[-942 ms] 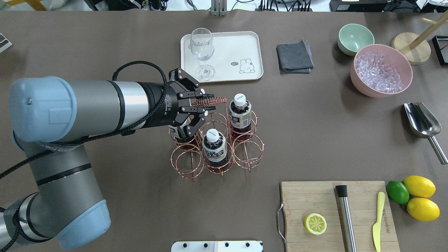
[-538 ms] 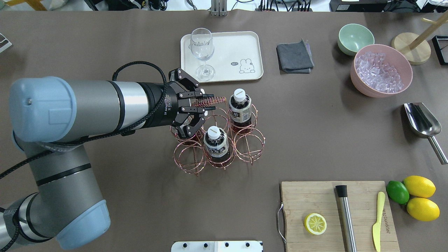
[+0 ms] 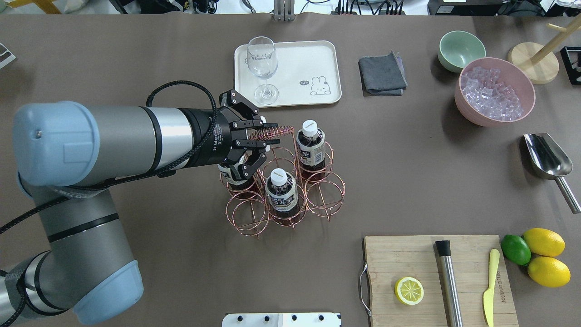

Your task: Take tea from basket to plate

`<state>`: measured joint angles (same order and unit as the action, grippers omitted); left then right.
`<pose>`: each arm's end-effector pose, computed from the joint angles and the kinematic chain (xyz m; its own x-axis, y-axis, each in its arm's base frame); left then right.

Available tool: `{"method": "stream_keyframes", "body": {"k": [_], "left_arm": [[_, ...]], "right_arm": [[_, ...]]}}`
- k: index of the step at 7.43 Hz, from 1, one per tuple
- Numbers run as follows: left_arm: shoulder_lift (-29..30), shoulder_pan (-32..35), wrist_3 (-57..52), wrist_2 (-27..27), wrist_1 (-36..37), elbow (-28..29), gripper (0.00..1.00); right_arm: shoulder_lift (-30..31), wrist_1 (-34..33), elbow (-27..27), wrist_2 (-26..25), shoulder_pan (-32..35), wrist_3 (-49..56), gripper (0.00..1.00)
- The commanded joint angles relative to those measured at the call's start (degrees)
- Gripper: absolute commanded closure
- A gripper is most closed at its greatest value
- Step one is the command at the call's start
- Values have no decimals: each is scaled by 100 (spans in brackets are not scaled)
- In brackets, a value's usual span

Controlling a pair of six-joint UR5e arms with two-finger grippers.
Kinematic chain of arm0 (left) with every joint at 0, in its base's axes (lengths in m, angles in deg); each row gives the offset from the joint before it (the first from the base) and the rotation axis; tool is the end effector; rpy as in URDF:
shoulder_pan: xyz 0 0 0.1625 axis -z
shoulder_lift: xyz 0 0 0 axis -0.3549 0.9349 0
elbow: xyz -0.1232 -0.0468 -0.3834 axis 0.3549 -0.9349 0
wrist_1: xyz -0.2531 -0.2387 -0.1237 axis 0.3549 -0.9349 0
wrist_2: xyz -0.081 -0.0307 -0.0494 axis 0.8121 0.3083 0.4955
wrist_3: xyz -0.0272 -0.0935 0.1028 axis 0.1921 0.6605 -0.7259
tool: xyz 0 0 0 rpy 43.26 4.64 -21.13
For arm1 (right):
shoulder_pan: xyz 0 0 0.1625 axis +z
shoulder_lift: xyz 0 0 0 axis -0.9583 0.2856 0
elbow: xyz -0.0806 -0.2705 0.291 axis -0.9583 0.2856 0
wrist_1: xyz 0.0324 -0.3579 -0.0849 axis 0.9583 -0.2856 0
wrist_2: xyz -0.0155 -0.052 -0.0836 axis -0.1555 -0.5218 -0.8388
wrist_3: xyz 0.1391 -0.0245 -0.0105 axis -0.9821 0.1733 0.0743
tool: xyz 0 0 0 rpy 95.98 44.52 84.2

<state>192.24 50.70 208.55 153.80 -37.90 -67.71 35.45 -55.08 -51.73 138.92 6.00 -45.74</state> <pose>0.4030 -0.3655 0.1193 -0.3789 -0.9139 -0.1458 0.0858 0.1222 -0.9888 -0.0498 -0.4848 0.4585 0.6815 0.2366 0.6925 -0.2461 0.9653 -0.0876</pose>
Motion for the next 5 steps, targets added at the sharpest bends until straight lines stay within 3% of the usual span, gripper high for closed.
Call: {"method": "stream_keyframes", "body": {"k": [1,3,5], "left_arm": [[-9,-3,0,0,-9,1,100],[-9,-3,0,0,-9,1,100],[-9,-29,0,0,-9,10,100]], "right_arm": [[-704,-13,-333,49,-844,-1696,0],[-1091,-39,-335,189,-1267,-2628,0],[-1590,-48,-257,348,-1514,-2658,1]]}}
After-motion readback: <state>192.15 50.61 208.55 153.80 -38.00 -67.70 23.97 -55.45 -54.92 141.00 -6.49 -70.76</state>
